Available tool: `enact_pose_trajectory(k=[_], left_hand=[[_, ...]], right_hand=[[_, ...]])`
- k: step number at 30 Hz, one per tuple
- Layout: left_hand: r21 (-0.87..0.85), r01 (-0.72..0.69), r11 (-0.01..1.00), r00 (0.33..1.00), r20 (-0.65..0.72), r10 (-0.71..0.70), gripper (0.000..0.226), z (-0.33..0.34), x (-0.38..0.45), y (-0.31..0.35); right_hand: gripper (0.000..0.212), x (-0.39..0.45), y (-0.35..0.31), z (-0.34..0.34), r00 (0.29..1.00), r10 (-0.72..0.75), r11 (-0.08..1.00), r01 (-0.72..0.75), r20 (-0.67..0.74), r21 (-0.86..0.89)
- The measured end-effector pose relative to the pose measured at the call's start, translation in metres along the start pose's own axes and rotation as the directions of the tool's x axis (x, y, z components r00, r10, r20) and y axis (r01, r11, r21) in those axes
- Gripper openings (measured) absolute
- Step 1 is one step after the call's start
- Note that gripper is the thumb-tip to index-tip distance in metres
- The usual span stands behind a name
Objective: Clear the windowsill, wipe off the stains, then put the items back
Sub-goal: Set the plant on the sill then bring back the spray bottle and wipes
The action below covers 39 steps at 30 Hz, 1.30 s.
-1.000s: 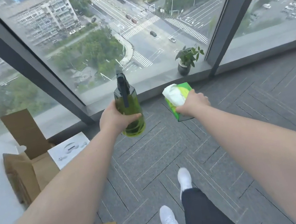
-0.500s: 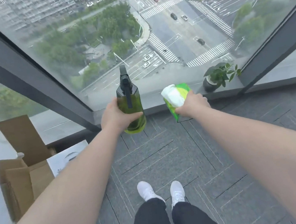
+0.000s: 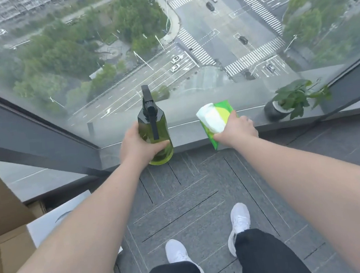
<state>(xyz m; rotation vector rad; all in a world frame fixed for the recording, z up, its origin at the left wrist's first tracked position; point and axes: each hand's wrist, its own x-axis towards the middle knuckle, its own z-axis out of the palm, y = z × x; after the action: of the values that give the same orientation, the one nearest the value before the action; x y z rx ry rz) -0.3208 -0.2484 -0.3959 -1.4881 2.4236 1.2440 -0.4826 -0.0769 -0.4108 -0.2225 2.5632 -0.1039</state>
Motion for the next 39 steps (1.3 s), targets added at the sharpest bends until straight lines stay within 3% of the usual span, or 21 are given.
enact_pose_trajectory(k=[8, 18, 28, 39], left_hand=[[0.015, 0.065, 0.998, 0.992, -0.108, -0.063, 0.063, 0.114, 0.106, -0.075], [0.050, 0.002, 0.999, 0.973, -0.230, 0.010, 0.059, 0.219, 0.216, -0.152], [0.014, -0.074, 0.997, 0.957, -0.279, 0.075, 0.058, 0.260, 0.255, -0.190], [-0.088, -0.116, 0.989, 0.953, -0.291, 0.086, 0.049, 0.272, 0.278, -0.208]], right_hand=[[0.096, 0.124, 0.018, 0.112, 0.999, 0.017, 1.000, -0.017, -0.029, -0.016], [0.093, 0.255, 0.000, 0.228, 0.996, -0.024, 0.993, 0.034, -0.090, 0.110], [0.100, 0.294, 0.013, 0.290, 0.982, -0.022, 0.989, 0.048, -0.186, 0.141], [0.102, 0.314, 0.025, 0.314, 0.981, -0.056, 0.989, 0.080, -0.187, 0.125]])
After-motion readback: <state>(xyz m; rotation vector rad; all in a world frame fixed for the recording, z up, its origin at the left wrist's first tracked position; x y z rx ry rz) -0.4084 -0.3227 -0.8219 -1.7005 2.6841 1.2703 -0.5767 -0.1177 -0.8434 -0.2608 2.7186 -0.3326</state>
